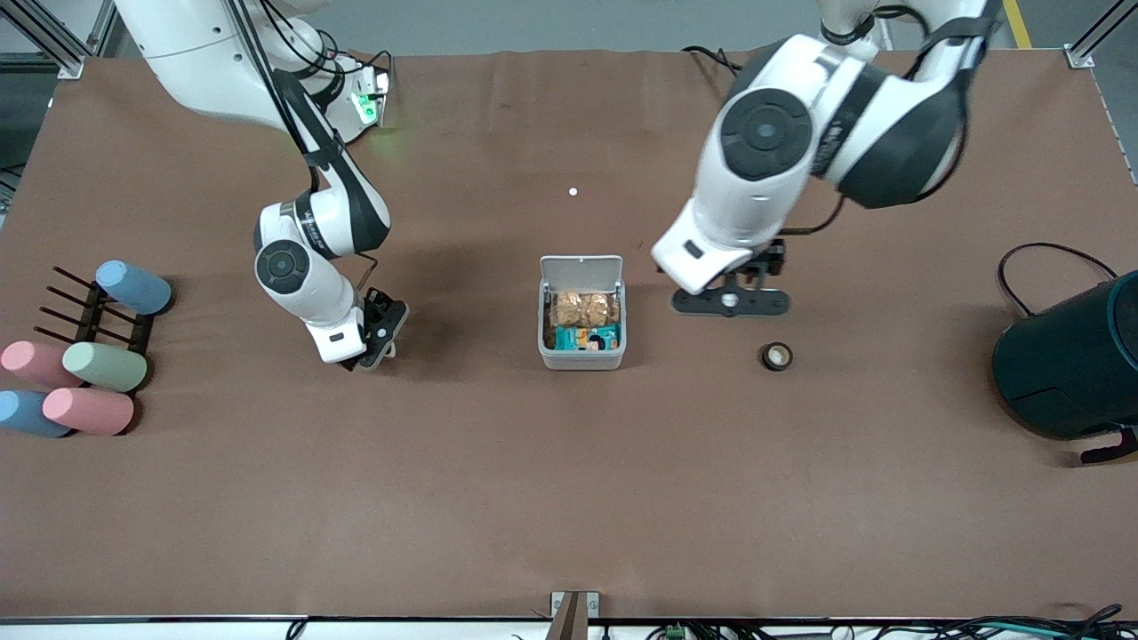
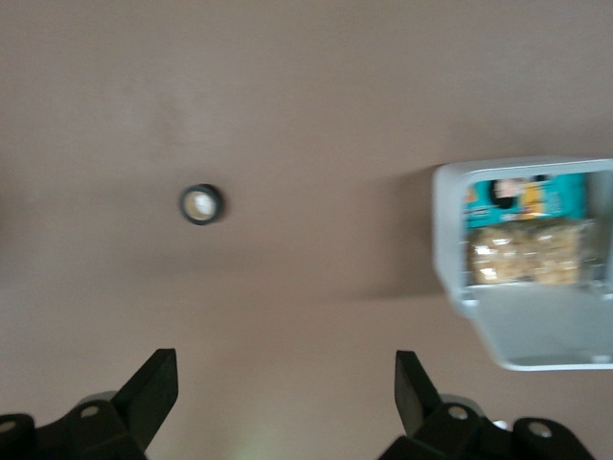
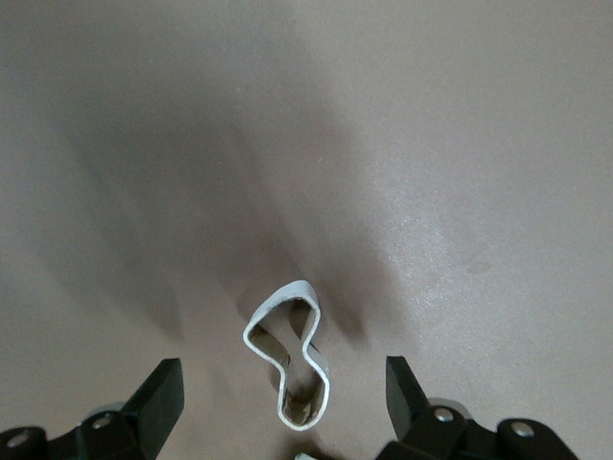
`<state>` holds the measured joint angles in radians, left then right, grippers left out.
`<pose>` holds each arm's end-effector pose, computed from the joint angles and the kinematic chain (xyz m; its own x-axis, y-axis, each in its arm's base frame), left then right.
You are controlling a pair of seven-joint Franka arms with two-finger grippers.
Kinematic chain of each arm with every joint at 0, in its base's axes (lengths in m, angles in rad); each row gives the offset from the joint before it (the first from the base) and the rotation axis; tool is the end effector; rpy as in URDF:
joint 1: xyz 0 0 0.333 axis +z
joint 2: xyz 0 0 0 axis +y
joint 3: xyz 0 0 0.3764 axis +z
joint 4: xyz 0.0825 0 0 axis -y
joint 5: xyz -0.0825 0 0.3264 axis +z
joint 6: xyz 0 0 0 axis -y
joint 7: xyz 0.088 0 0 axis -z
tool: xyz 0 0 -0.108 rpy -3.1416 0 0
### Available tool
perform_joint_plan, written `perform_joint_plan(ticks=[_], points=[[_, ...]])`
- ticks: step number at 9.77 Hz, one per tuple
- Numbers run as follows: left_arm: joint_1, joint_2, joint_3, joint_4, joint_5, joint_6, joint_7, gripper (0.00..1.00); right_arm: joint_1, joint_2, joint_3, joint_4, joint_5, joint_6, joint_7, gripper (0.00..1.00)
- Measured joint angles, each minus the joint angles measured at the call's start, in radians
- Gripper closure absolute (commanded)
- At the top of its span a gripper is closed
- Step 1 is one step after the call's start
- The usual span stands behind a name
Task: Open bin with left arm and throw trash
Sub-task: 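Grasp the white rubber band with the right gripper while the left gripper reaches the tape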
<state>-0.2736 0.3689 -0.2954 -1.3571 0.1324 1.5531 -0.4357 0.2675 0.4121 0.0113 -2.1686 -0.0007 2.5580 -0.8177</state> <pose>0.5430 -0.2865 0.5710 0.9836 -0.1235 -0.1312 -0.1359 -0.9867 -0.0897 0.5340 0.1525 0.3024 0.4568 0.8895 -0.0125 0.8893 -0.4570 -0.0194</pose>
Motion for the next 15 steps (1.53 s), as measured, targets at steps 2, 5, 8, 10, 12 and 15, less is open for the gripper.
perform_joint_plan(ticks=[2, 5, 8, 10, 12, 15], points=[[0.113, -0.003, 0.001, -0.036, 0.000, 0.017, 0.145, 0.00, -0.005, 0.021, -0.005, 0.000, 0.000, 0.022, -0.002, 0.10], [0.216, 0.003, 0.001, -0.185, 0.000, 0.212, 0.264, 0.00, -0.017, 0.048, -0.009, 0.000, 0.000, 0.038, -0.003, 0.40], [0.256, 0.009, 0.001, -0.412, 0.000, 0.490, 0.295, 0.00, -0.020, 0.050, -0.011, 0.003, 0.000, 0.040, -0.004, 0.57], [0.264, 0.015, 0.002, -0.541, 0.000, 0.678, 0.295, 0.00, -0.021, 0.050, -0.011, 0.005, 0.000, 0.040, -0.005, 0.73], [0.270, 0.044, 0.002, -0.606, 0.000, 0.772, 0.295, 0.00, -0.022, 0.049, -0.012, 0.007, 0.000, 0.039, -0.006, 0.88], [0.274, 0.085, 0.002, -0.609, 0.000, 0.802, 0.296, 0.00, -0.023, 0.049, -0.011, 0.007, 0.000, 0.037, -0.006, 0.99]])
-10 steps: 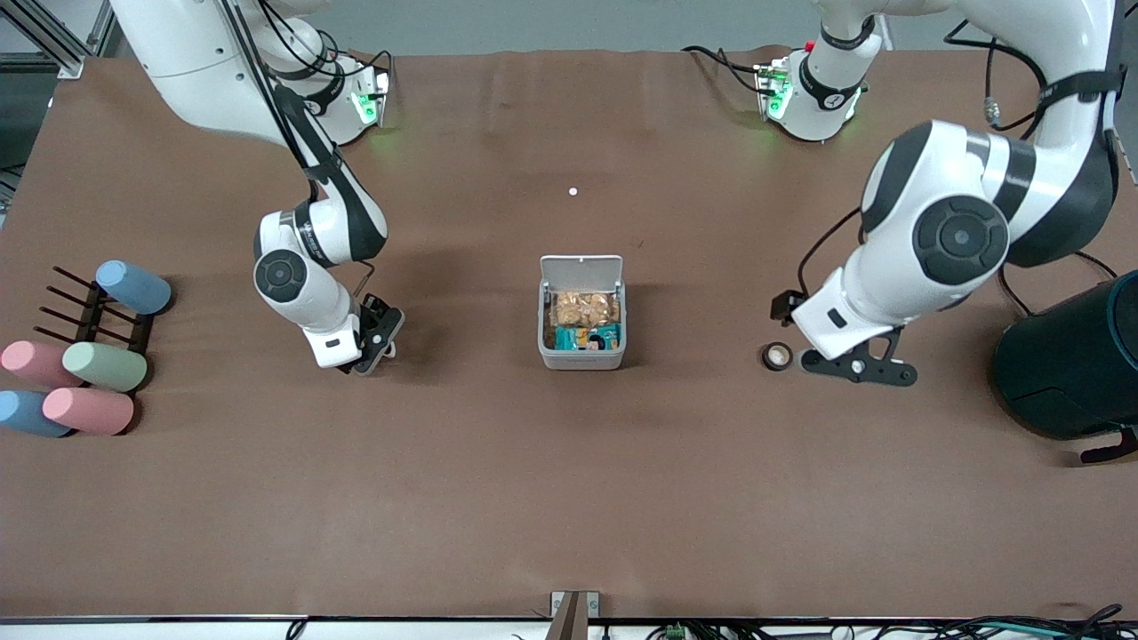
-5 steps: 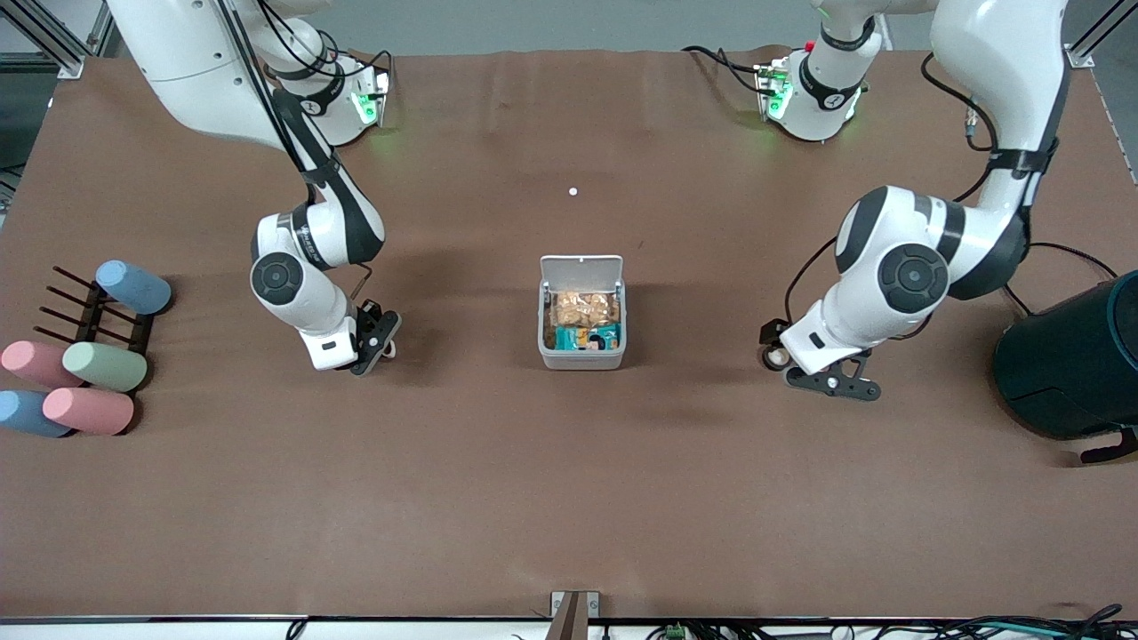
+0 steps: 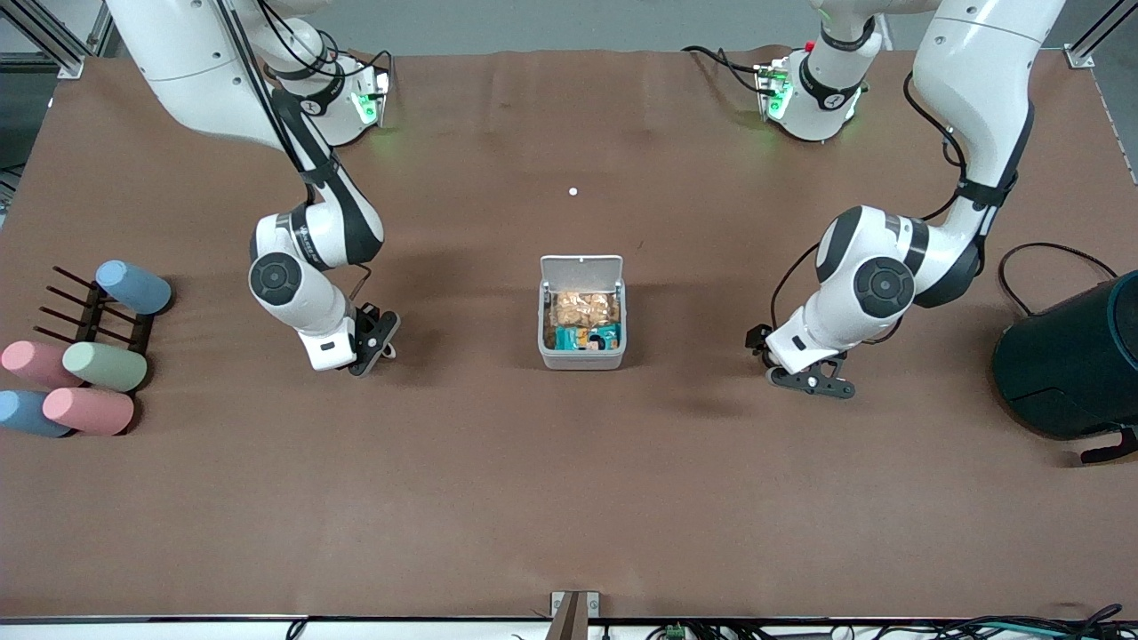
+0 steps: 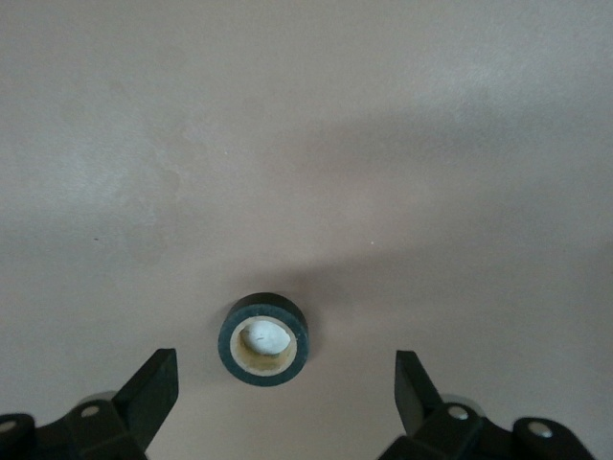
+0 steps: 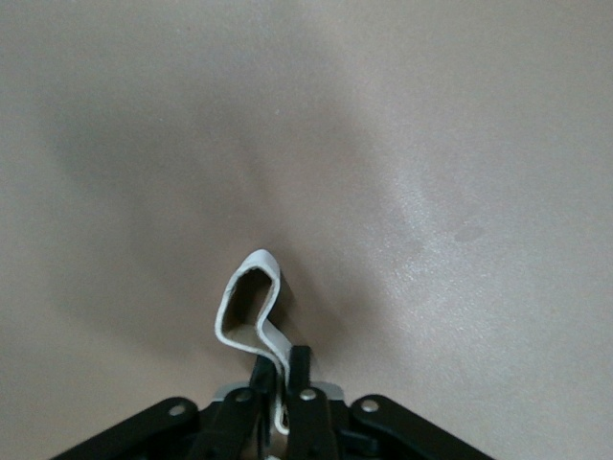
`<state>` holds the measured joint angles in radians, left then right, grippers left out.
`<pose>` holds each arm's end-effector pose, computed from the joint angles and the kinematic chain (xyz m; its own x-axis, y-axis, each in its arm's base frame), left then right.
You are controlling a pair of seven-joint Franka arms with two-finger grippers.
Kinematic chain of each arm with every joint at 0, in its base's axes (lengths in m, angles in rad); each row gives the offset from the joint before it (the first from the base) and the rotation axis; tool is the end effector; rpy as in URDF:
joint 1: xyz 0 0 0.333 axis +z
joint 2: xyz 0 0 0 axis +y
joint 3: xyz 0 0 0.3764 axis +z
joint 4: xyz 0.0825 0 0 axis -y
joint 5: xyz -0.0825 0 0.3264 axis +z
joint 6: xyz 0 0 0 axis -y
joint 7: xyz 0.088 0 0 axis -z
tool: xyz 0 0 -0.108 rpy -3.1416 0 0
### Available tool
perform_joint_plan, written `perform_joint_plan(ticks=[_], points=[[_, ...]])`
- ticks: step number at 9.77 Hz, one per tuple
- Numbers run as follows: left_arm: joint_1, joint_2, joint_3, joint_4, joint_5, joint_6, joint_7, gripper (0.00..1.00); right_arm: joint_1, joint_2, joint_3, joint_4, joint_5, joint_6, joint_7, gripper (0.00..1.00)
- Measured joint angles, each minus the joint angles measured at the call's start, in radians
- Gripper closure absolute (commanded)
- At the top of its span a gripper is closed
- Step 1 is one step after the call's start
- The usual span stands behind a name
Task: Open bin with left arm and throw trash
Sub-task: 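Grasp the white rubber band with the right gripper while the left gripper reaches the tape, then drop the rubber band into the bin with the right gripper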
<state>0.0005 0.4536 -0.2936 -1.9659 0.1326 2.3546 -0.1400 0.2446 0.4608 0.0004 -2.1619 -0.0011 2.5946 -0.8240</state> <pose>0.5775 -0.1536 0.3412 0.9740 -0.2221 -0.0446 -0.2209 -0.9748 0.0314 0.5430 0.1358 0.2805 0.4799 0.8771 -0.0194 0.8769 -0.4803 -0.0204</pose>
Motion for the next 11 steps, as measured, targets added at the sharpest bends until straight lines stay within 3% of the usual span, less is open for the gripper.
perform_joint_plan(ticks=[3, 6, 11], points=[[0.000, 0.020, 0.000, 0.000, 0.000, 0.016, 0.000, 0.00, 0.001, -0.012, 0.005, 0.032, 0.001, -0.102, 0.000, 0.99], [0.000, 0.042, 0.000, -0.001, 0.000, 0.036, 0.000, 0.00, 0.007, -0.052, 0.041, 0.223, 0.042, -0.393, 0.016, 0.99], [0.001, 0.081, 0.001, -0.010, 0.043, 0.037, -0.001, 0.00, 0.118, -0.057, 0.057, 0.300, 0.146, -0.439, 0.208, 0.99]])
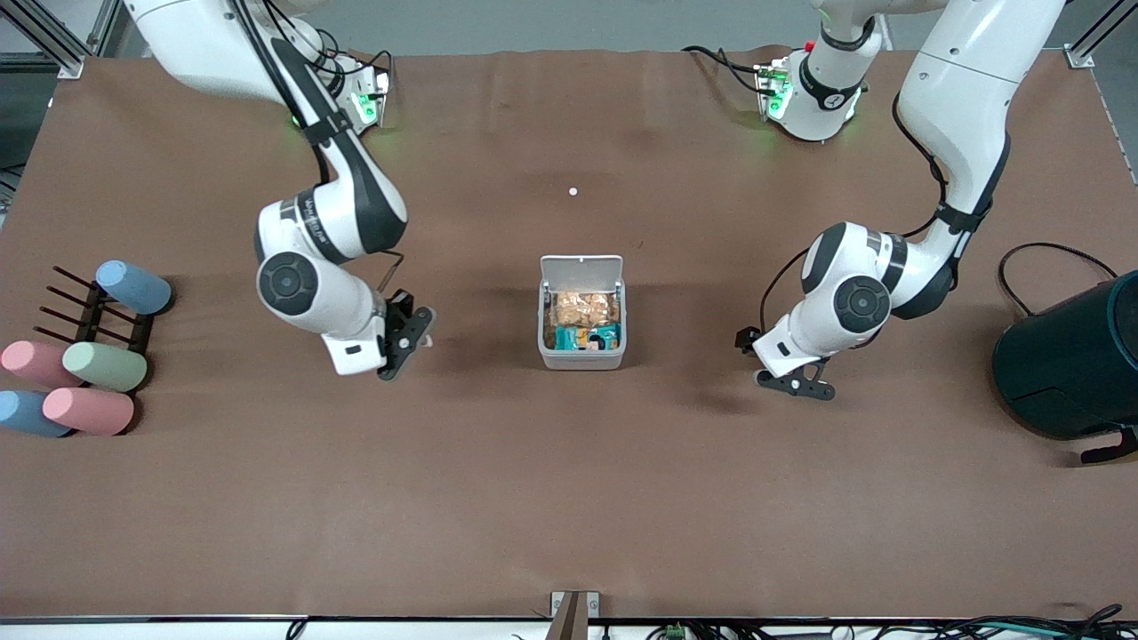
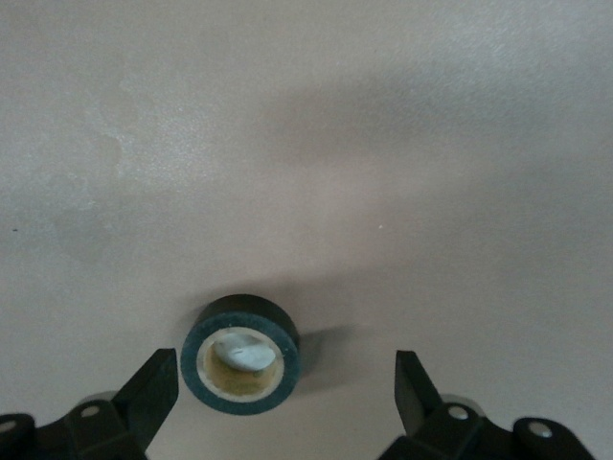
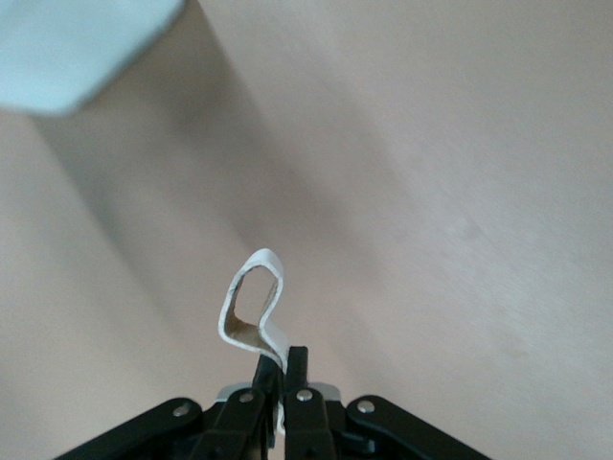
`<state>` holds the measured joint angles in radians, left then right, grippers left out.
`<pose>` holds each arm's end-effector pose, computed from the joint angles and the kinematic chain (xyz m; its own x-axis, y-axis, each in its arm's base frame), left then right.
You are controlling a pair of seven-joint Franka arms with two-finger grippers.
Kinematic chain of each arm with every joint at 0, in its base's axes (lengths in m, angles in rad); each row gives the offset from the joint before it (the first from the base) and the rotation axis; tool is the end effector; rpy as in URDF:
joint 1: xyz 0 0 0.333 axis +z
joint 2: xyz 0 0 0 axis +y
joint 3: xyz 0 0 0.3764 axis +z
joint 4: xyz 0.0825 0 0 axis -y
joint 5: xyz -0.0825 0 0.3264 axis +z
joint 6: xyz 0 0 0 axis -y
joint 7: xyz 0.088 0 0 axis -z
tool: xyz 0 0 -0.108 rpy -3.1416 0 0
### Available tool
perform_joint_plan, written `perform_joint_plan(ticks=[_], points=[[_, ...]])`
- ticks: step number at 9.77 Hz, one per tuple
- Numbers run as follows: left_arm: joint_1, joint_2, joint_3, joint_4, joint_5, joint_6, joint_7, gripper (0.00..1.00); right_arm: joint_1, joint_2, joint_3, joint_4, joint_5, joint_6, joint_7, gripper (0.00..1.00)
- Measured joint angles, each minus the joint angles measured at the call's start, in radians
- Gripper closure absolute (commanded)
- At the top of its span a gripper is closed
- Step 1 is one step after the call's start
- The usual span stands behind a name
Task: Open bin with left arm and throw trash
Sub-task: 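Drop the rubber band into the bin with the right gripper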
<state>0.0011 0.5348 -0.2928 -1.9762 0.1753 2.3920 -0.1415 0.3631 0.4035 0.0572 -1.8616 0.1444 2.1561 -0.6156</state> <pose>0.5774 -0.1535 0.2937 0.9639 -0.2499 -0.0917 -0.2484 -0.9683 0.0279 0.5499 0.2480 0.3852 0.5836 0.8119 -0.0167 0.7978 -0.5771 -0.1745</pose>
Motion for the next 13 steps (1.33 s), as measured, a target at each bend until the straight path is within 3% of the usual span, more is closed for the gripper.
perform_joint_plan(ticks=[4, 8, 9, 10, 11, 12, 13], points=[[0.003, 0.018, 0.005, -0.001, 0.012, 0.001, 0.000, 0.00, 0.167, 0.001, 0.002, 0.094, 0.014, 0.003, 0.323, 0.99], [0.003, 0.024, 0.023, -0.002, 0.012, 0.001, 0.000, 0.04, 0.210, 0.028, 0.001, 0.169, 0.017, 0.007, 0.441, 0.99], [0.004, 0.025, 0.027, -0.003, 0.012, 0.001, 0.000, 0.24, 0.228, 0.051, 0.002, 0.198, 0.020, 0.009, 0.488, 0.98], [0.004, 0.027, 0.028, -0.003, 0.012, 0.001, 0.000, 0.63, 0.260, 0.080, 0.002, 0.232, 0.021, 0.011, 0.552, 0.98], [0.004, 0.029, 0.028, -0.003, 0.012, 0.001, 0.000, 0.83, 0.295, 0.112, 0.002, 0.265, 0.021, 0.012, 0.613, 0.98], [0.004, 0.030, 0.027, -0.003, 0.014, 0.001, 0.001, 0.97, 0.320, 0.139, 0.001, 0.290, 0.021, 0.014, 0.648, 0.98], [0.003, 0.030, 0.026, -0.003, 0.015, 0.001, 0.003, 1.00, 0.328, 0.155, 0.001, 0.303, 0.021, 0.015, 0.660, 0.97]])
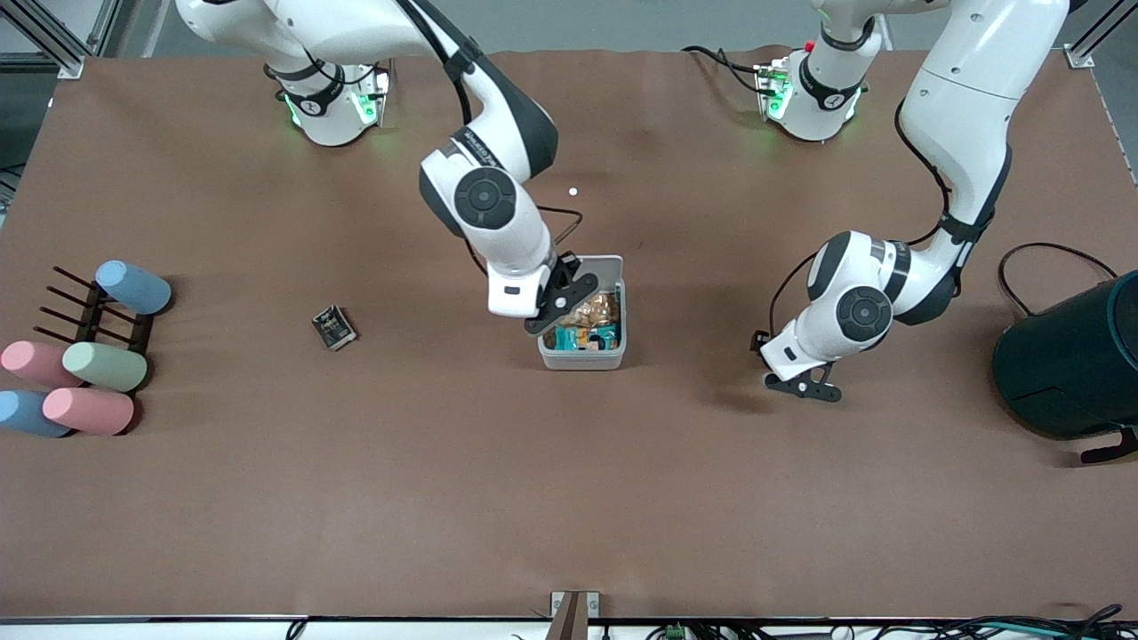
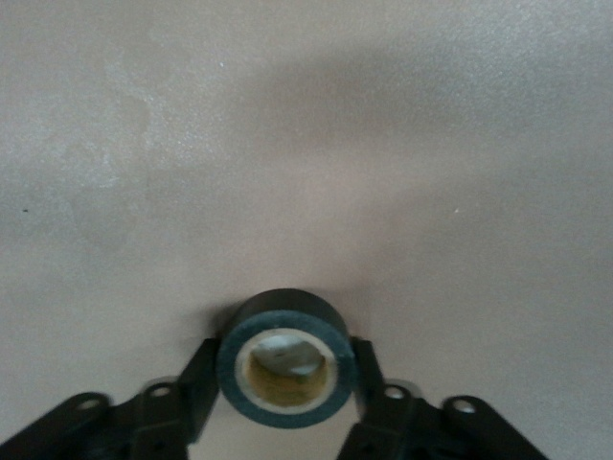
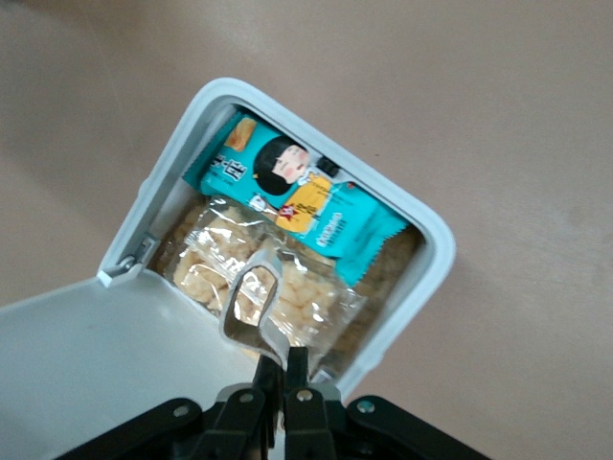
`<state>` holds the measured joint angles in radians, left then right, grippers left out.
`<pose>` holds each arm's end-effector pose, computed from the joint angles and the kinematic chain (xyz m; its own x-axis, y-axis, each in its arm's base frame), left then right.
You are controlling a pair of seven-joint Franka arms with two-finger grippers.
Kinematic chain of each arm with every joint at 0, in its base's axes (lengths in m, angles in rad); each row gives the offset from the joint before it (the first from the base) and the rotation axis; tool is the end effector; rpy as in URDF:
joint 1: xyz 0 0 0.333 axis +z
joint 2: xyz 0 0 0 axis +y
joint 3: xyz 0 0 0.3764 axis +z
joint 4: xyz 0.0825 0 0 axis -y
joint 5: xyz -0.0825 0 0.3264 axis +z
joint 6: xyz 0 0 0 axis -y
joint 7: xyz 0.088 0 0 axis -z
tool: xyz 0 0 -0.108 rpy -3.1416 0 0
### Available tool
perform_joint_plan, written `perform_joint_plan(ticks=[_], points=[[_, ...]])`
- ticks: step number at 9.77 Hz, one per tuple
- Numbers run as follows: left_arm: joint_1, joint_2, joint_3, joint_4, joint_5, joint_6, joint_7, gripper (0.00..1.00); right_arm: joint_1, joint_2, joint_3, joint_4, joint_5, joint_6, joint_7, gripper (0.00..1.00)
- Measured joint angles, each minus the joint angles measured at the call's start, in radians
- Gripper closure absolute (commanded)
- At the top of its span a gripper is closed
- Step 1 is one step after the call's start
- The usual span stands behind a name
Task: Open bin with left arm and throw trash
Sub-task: 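Drop the rubber band into the bin with the right gripper, then carry the green tape roll into the bin with the left gripper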
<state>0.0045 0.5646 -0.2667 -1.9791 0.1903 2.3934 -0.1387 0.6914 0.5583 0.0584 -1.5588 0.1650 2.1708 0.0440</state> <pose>0.5789 -0.1378 0.2736 0.9635 -0.2375 -0.1235 -0.2376 -0.9713 0.0136 0.5026 0.4655 0.4075 0.8230 0.5668 0.0374 0.5640 -0.8075 -0.1726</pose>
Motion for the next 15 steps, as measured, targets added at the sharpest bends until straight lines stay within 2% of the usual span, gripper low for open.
perform_joint_plan(ticks=[1, 2, 3, 4, 5, 9, 12, 15], points=[[-0.002, 0.000, -0.002, 0.002, 0.001, 0.000, 0.000, 1.00, 0.000, 0.008, -0.002, 0.006, 0.000, 0.001, 0.002, 0.93], [-0.005, -0.001, -0.004, 0.004, 0.001, 0.000, 0.000, 1.00, 0.000, 0.011, -0.003, 0.010, 0.000, 0.003, 0.002, 0.74], [-0.008, -0.003, -0.010, 0.014, 0.001, -0.011, 0.000, 1.00, 0.000, 0.013, -0.003, 0.016, 0.000, 0.004, 0.002, 0.35], [-0.012, -0.012, -0.020, 0.035, 0.001, -0.058, -0.001, 1.00, 0.000, 0.015, -0.003, 0.022, 0.000, 0.004, 0.003, 0.24], [-0.019, -0.026, -0.032, 0.077, 0.001, -0.143, -0.003, 1.00, 0.000, 0.016, -0.005, 0.027, 0.000, 0.004, 0.005, 0.18], [-0.051, -0.060, -0.128, 0.265, 0.001, -0.442, -0.139, 1.00, -0.007, 0.017, -0.018, 0.031, 0.000, -0.001, 0.005, 0.18], [-0.084, -0.058, -0.244, 0.324, -0.023, -0.497, -0.340, 1.00, -0.052, 0.014, -0.034, 0.033, -0.011, -0.105, -0.096, 0.18], [-0.205, -0.009, -0.277, 0.406, -0.069, -0.498, -0.560, 1.00, -0.096, -0.040, -0.060, -0.035, -0.056, -0.152, -0.174, 0.18]])
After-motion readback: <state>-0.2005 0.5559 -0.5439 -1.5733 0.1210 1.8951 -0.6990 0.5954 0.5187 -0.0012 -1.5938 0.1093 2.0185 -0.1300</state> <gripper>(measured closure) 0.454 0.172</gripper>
